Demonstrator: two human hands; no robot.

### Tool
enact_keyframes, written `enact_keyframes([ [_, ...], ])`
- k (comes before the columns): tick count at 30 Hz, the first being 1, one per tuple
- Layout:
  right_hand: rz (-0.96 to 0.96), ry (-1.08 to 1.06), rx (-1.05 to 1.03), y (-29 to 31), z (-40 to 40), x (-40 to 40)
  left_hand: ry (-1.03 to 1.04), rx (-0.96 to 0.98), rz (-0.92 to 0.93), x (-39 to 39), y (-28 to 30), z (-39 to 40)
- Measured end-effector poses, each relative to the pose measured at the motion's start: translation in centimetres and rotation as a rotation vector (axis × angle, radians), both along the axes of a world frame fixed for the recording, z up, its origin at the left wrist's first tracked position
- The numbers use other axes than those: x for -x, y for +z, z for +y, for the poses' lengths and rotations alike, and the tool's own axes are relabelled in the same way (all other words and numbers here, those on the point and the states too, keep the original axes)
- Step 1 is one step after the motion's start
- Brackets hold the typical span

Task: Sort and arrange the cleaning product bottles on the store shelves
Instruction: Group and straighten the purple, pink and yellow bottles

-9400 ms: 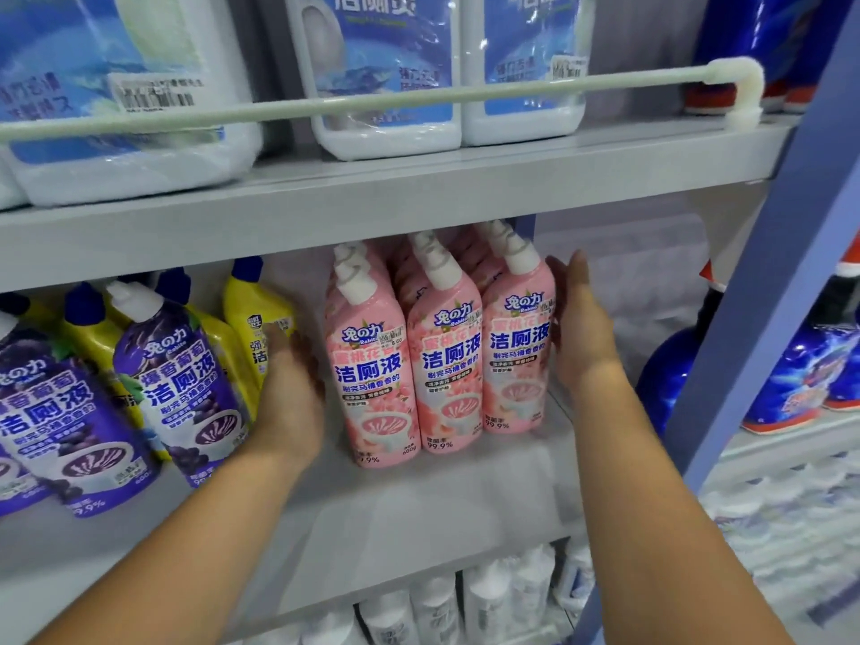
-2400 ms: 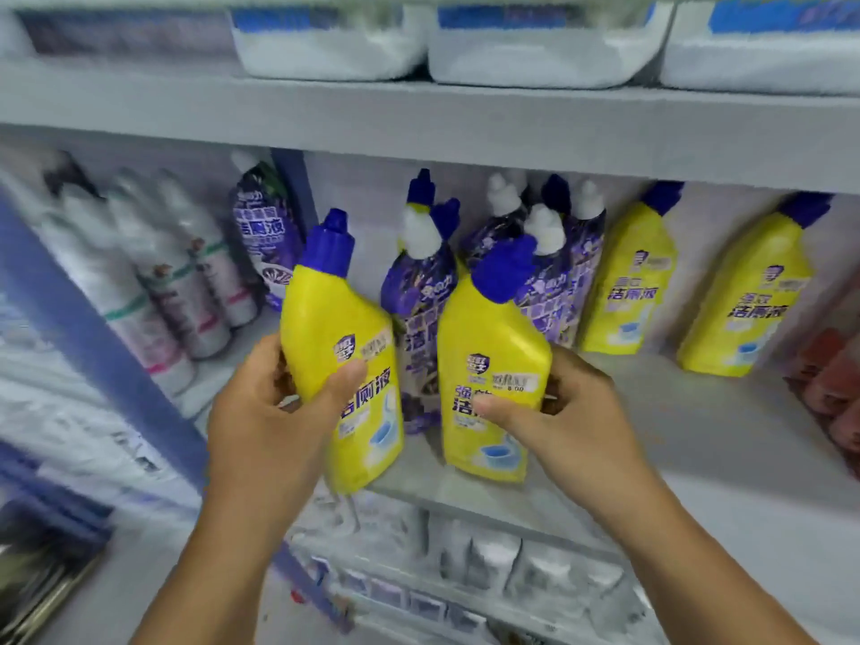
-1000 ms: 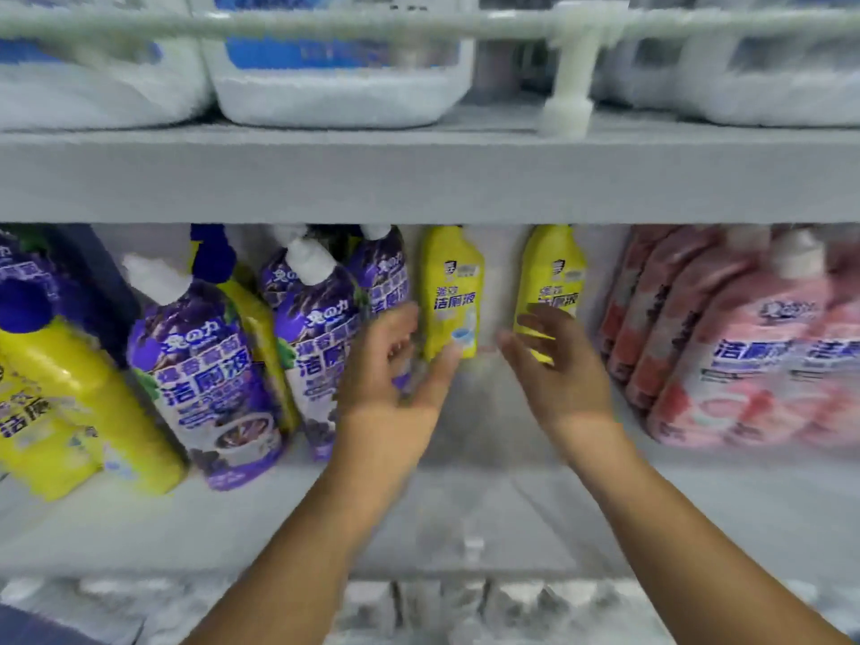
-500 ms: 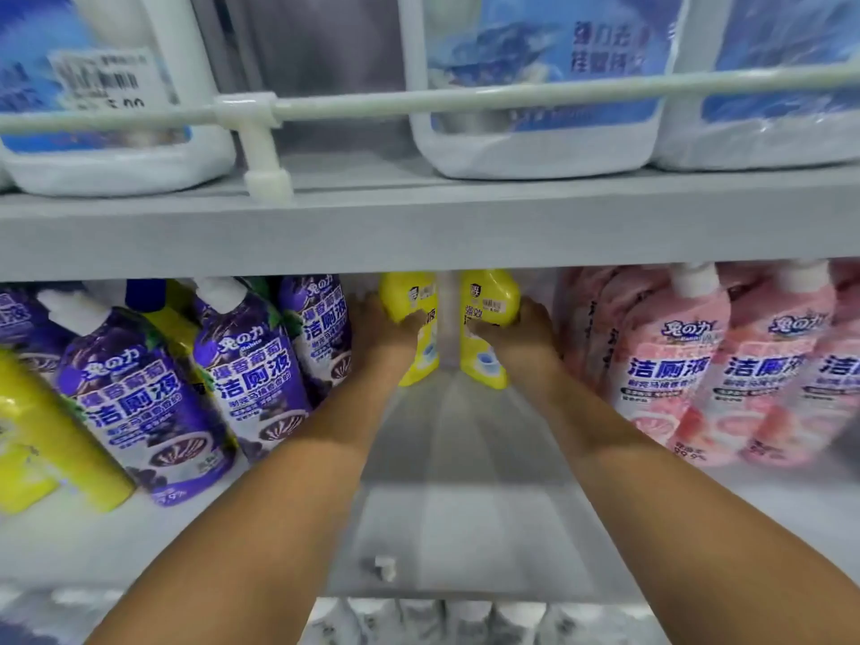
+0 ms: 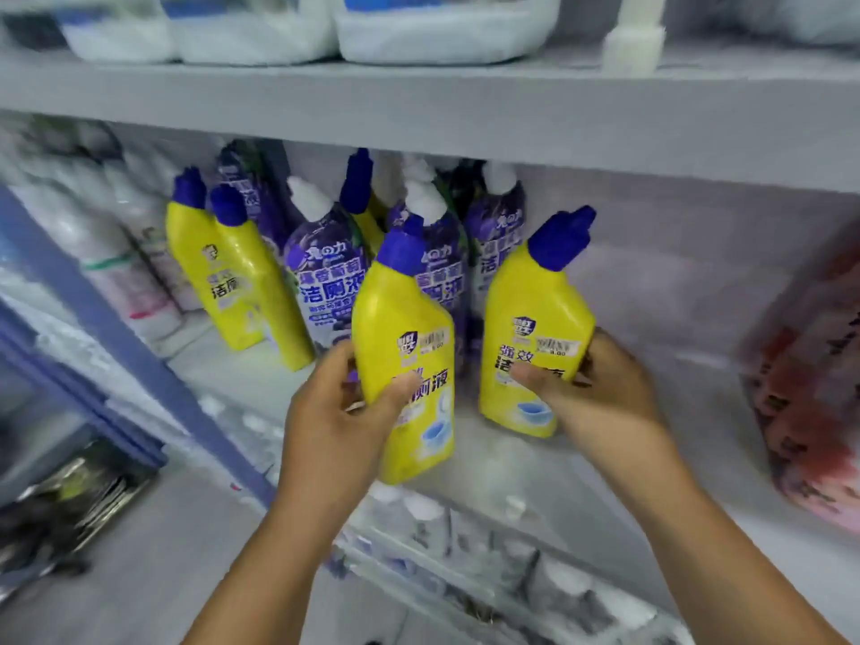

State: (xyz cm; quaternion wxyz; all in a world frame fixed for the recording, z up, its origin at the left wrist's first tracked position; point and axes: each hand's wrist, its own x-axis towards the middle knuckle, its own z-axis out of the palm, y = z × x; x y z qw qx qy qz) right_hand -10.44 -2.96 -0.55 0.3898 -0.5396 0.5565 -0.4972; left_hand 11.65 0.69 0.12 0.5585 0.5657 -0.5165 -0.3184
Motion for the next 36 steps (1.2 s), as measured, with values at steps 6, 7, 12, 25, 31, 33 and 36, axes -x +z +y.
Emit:
enact_keyframes([
  [6,-0.055,0.155,0.007,-0.2,0.5,-11.0,0.271,0.038,0.004,-11.0,0.4,0.1],
  [7,-0.057,0.167,0.004,-0.3,0.3,-12.9,0.309,0.052,0.008,-12.8,0.1,-0.3],
  [12,-0.070,0.091,0.002,-0.8,-1.4,-22.2,0.332,0.058,0.010,-20.7,-1.8,-3.9],
  [25,0.287,-0.159,-0.035,-2.1,-5.0,-31.3,0.102,0.060,-0.068,-25.4,-3.0,-11.9],
  [31,0.314,0.015,-0.182,-2.2,-3.6,-29.0,0.242,0.537,-0.302,-23.1,-3.0,-8.2],
  [33,0.232,-0.009,-0.183,-1.1,-2.5,-26.9,0.059,0.683,-0.288,-20.5,-2.1,-6.0],
  [36,0.084,-0.172,-0.055,0.9,-1.6,-22.3,-0.203,0.638,-0.218,-16.1,-2.1,-5.1],
])
